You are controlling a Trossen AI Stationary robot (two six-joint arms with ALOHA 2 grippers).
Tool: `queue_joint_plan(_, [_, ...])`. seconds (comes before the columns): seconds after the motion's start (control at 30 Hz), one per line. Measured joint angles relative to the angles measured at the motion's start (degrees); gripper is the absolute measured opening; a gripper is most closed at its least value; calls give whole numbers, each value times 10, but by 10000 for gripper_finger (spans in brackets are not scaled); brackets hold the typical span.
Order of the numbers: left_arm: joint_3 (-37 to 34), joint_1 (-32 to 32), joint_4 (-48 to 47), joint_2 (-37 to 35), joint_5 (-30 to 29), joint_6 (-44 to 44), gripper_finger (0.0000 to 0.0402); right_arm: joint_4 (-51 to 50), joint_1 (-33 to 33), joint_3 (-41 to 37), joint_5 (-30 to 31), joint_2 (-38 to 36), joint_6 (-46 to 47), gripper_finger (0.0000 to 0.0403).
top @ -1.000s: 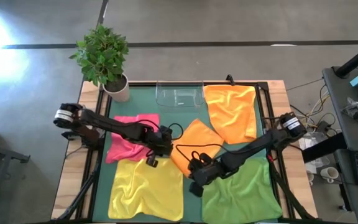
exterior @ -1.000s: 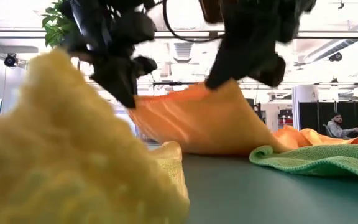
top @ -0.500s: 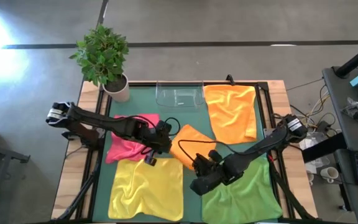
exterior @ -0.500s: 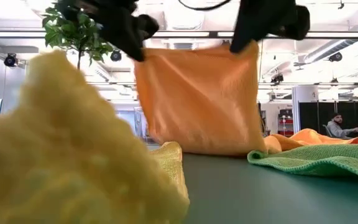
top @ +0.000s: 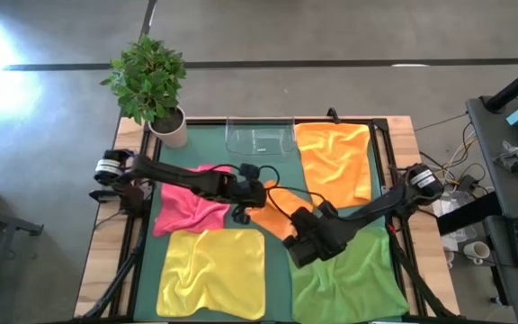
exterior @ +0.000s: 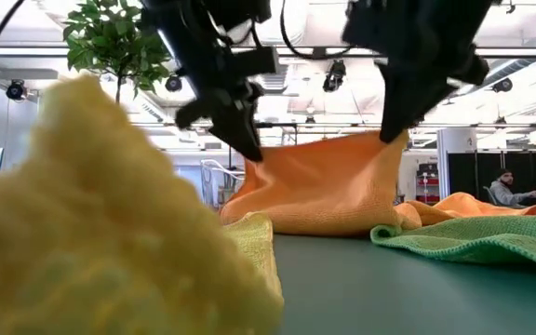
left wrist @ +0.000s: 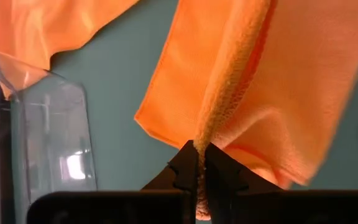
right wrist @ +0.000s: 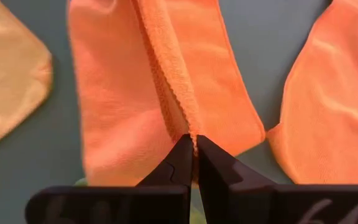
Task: Fold microfiber towels
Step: Fold the left orange microfiber cloth
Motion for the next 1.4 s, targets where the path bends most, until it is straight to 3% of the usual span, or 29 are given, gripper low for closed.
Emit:
queue_joint_plan(0.5, [0, 13, 76, 54, -19, 0, 1, 14, -14, -98, 9, 0, 112, 8])
queue_joint_plan(1.0, [0, 32, 115, 54, -34, 15, 3, 31, -15, -111, 15, 0, 115, 9])
queue_joint_plan(1.4, [-2, 36, 125, 53, -44, 20, 105, 25, -33, -112, -5, -2, 110, 9])
